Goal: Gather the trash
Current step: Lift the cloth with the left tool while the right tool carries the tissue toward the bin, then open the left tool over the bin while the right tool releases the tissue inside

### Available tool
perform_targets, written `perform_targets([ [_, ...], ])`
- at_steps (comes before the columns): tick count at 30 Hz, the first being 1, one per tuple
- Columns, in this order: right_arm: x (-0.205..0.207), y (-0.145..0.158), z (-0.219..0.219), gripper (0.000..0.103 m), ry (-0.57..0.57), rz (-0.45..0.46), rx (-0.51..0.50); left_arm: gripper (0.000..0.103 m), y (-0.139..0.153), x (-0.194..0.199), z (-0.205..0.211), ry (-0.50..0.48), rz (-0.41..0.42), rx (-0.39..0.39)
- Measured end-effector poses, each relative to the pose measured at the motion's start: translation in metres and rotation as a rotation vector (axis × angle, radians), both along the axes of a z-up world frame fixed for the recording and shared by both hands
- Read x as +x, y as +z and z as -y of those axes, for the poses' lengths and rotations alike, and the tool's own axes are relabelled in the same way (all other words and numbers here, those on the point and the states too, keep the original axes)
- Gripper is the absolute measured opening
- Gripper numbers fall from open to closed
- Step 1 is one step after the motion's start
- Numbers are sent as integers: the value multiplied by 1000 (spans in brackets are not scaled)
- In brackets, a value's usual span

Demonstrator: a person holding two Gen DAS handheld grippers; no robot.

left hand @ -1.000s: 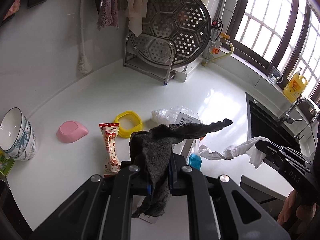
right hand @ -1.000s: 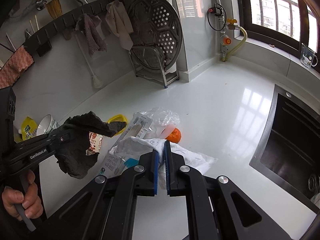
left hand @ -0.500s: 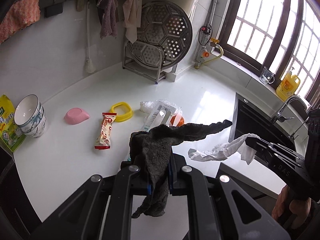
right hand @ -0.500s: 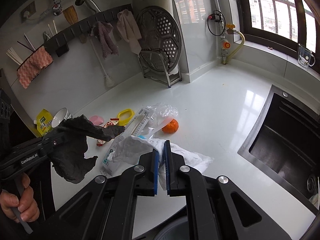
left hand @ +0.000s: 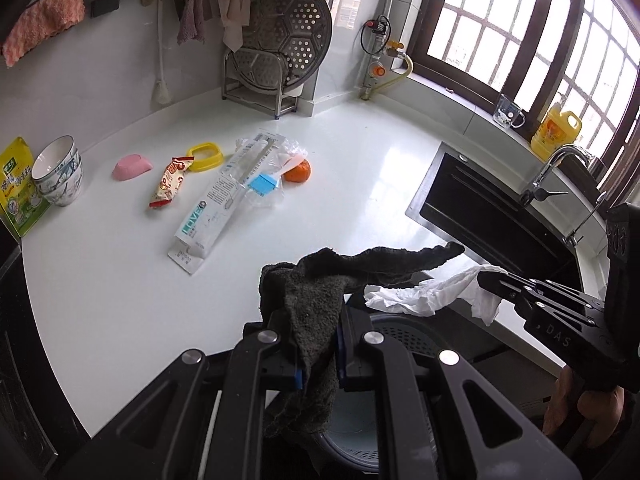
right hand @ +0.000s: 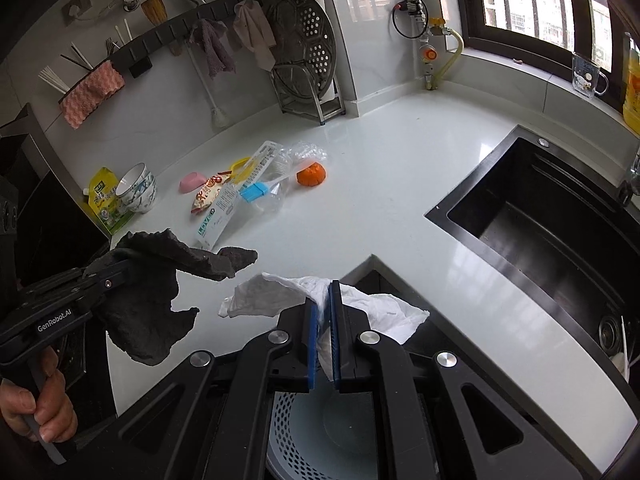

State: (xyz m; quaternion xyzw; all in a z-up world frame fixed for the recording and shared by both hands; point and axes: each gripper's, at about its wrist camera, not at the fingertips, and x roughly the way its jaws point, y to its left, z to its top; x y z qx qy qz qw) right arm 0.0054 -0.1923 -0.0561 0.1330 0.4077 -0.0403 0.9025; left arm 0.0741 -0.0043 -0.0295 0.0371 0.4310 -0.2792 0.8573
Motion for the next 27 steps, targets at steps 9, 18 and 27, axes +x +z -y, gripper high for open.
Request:
perform_targets([
  [9, -41, -42, 25, 6, -14, -94, 25, 12, -46, -51, 31, -22, -80, 26],
  [18, -55, -102, 35, 6, -8, -217, 54, 12, -111, -65, 55, -47, -167, 90],
  [27, -51, -148, 34, 6, 2, -302, 84, 12, -166, -65, 73, -70, -250, 186],
])
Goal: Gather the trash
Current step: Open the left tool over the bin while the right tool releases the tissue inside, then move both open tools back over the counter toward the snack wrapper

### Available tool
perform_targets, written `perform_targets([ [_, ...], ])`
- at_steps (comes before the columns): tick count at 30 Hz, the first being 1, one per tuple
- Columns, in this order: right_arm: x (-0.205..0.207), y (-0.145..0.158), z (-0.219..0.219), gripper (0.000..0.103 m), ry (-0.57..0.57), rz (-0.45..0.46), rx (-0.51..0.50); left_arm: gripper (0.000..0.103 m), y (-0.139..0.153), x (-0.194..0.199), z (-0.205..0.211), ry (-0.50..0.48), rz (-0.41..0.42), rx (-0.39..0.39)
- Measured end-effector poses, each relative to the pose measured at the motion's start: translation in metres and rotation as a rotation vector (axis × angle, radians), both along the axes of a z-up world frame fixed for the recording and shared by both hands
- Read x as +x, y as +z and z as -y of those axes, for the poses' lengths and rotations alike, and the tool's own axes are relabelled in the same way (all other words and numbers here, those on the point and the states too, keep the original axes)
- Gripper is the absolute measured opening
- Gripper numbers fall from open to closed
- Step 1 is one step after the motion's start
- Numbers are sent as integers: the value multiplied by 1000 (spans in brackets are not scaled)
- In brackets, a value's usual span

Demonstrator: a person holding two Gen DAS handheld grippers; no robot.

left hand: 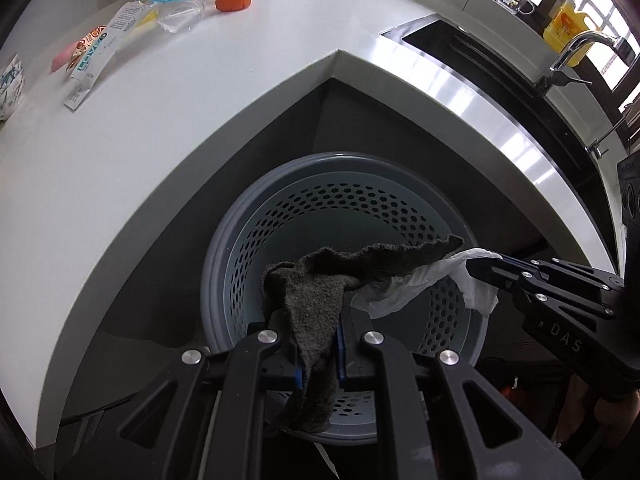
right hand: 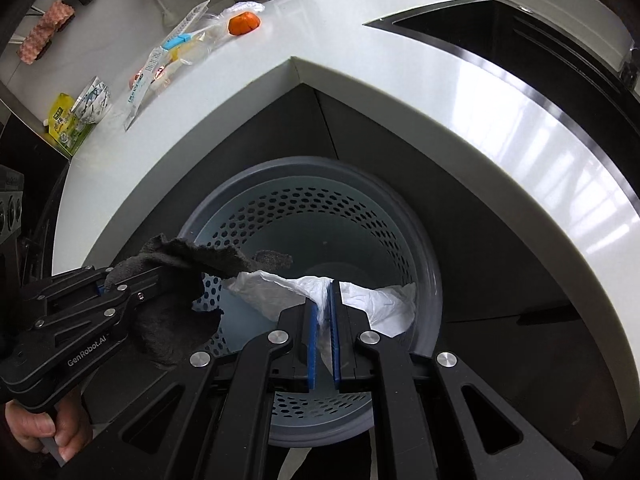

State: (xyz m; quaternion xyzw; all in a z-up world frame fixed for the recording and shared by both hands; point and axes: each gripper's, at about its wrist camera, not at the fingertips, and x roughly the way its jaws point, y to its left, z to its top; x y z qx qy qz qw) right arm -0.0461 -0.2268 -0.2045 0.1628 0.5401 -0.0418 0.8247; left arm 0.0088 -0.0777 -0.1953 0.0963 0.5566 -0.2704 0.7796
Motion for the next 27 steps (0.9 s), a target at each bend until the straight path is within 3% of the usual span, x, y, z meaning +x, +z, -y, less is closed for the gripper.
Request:
perform_targets([
  [3, -2, -7, 3, 6, -9, -15, 6, 12, -4, 0, 4, -7, -2, 25],
  [6, -4, -7, 7, 24, -19, -18, 3, 15, -6, 4, 8, 3, -1, 61],
  [8, -5, -7, 8, 28, -21, -20, -4, 27, -7, 6, 5, 19, -9, 74],
  [10, -5, -5, 9, 29, -25, -21, -2, 56, -4, 8, 2, 34, -3, 74],
  [12, -6, -3, 11, 31, -25, -18, -2, 76, 5, 8, -1, 55, 42, 78],
  [27, -4, 25, 14, 38, 0, 10, 25, 77, 51, 8, -20, 121, 81, 67],
])
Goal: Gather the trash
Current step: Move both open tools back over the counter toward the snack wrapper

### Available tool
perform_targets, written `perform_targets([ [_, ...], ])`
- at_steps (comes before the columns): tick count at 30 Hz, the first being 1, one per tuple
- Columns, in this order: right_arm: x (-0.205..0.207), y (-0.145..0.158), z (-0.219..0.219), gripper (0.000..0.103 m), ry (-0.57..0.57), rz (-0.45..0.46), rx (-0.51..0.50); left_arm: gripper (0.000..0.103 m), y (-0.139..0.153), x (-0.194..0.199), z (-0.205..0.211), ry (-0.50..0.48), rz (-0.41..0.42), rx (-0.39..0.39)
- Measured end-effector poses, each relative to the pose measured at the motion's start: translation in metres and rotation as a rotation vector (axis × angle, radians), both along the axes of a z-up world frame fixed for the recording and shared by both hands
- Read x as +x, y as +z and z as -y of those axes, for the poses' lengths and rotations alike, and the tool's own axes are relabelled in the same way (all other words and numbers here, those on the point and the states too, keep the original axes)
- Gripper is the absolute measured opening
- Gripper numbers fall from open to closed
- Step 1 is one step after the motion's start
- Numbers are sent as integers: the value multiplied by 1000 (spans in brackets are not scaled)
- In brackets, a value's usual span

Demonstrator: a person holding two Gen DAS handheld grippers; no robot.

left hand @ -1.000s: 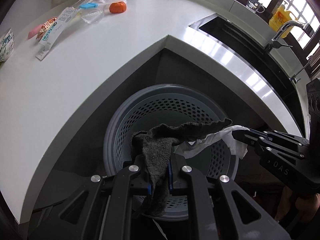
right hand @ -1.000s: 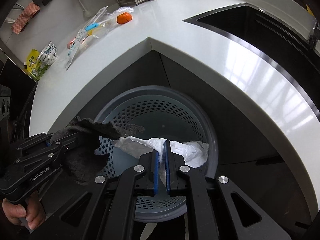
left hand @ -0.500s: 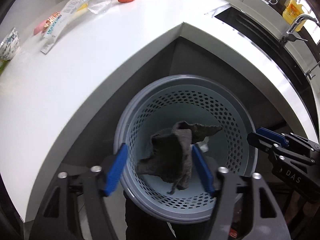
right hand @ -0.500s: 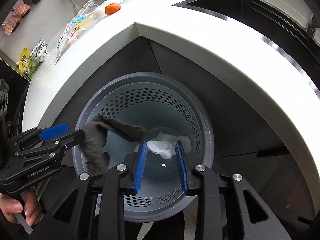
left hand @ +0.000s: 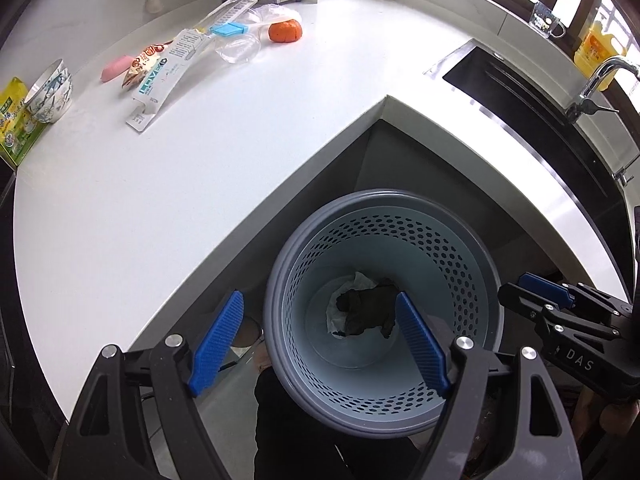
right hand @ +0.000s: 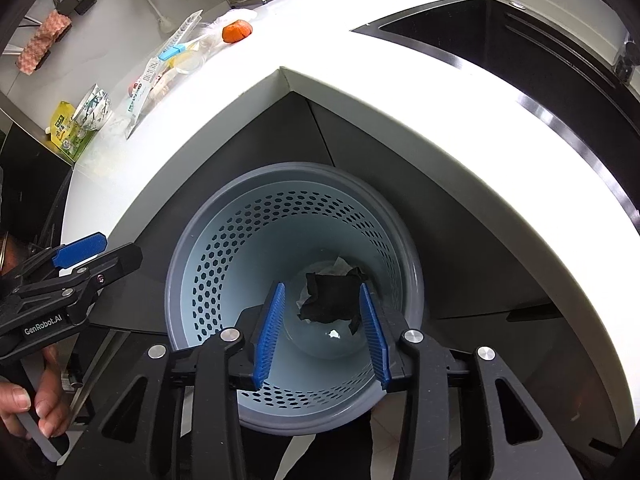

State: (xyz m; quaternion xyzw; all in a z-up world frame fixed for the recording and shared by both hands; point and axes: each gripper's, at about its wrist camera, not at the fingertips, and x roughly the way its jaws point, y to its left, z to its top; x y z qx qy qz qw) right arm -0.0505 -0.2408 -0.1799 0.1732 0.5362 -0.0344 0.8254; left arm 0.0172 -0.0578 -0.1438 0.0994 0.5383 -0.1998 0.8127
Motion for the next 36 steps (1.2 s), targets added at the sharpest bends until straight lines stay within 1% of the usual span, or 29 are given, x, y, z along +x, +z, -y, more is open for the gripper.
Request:
perform_targets([
  [6, 8, 24, -4, 41, 26, 36, -2, 78, 29, 6, -10, 32, 46, -33],
  [10, 20, 43, -9, 41, 37, 67, -8, 78, 49, 18, -21, 55, 79, -53],
  [16, 50, 67, -17, 42, 35, 120, -11, 81, 79, 45, -42, 78, 137, -82],
  [21, 82, 83, -23, 44, 10, 150, 2, 83, 99, 74, -57, 81, 184, -88],
  [27, 123, 95, -30, 45, -44, 167, 28, 83, 109, 117, -76, 91, 199, -99],
  [30, 144, 100, -36, 47, -61, 171, 32, 84, 110, 138, -89, 104, 200, -105],
  [36, 188, 98, -47, 47, -105, 159, 64, 84, 110, 184, -111, 119, 205, -95],
])
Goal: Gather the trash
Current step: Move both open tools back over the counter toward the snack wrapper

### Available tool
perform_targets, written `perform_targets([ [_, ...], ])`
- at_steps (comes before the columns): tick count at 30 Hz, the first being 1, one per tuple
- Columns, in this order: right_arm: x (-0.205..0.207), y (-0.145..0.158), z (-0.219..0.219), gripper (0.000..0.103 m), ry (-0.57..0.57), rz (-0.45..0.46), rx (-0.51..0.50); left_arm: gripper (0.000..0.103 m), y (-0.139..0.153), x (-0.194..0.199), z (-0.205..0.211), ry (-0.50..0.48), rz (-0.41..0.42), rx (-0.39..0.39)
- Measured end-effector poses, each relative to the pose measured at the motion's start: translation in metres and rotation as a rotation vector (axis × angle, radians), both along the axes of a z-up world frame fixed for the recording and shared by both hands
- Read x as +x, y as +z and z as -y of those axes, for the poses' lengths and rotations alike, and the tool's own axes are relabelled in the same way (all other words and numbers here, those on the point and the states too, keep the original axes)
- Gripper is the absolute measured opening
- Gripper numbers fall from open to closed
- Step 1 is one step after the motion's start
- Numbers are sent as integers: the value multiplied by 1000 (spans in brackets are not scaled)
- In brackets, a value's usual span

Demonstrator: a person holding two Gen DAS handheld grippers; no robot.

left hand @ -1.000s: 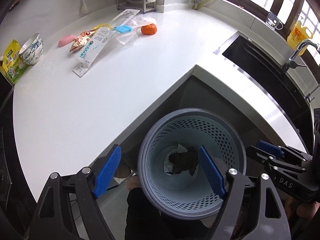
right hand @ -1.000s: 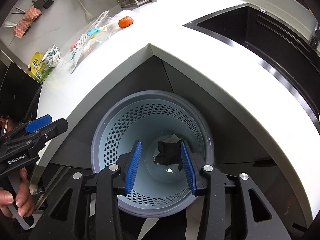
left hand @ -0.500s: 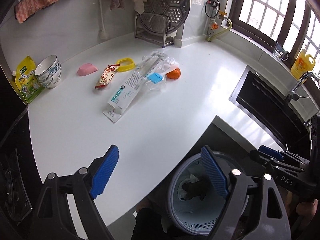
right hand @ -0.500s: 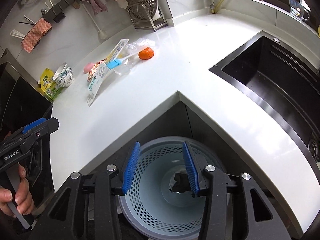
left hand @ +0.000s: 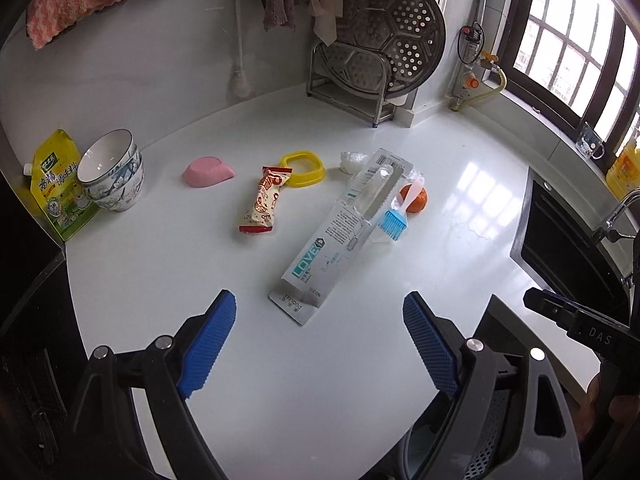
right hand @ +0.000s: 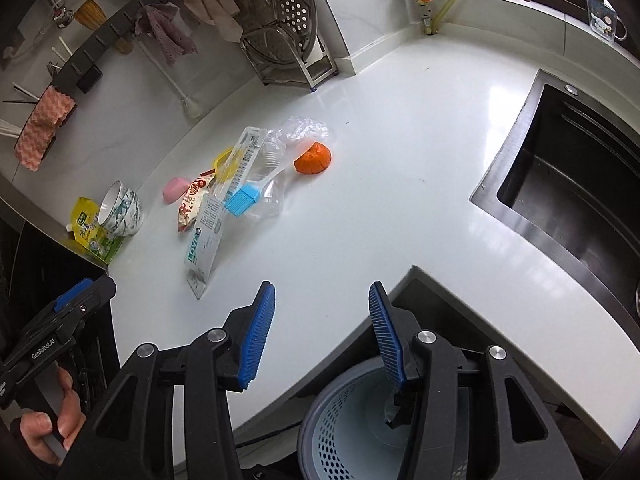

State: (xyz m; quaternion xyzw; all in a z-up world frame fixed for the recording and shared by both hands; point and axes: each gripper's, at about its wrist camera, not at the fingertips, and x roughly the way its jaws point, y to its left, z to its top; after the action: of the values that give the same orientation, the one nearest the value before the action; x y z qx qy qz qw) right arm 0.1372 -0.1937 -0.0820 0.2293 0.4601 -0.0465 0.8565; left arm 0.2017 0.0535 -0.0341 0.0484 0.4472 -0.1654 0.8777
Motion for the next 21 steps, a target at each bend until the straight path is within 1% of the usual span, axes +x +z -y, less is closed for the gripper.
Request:
perform_targets([
  [4, 28, -3, -8, 47, -30, -15, 16, 85, -1, 35, -12, -4, 8, 5],
  [9, 63, -7, -15, 47, -64, -29, 15, 85, -9, 77, -22, -23, 4, 8],
  [14, 95, -12, -19, 47, -99, -44, 24, 85, -22, 113, -22, -53, -12, 0],
  [21, 129, -30, -21, 47, -133, -87, 46, 85, -45, 156, -17, -97, -40, -3],
])
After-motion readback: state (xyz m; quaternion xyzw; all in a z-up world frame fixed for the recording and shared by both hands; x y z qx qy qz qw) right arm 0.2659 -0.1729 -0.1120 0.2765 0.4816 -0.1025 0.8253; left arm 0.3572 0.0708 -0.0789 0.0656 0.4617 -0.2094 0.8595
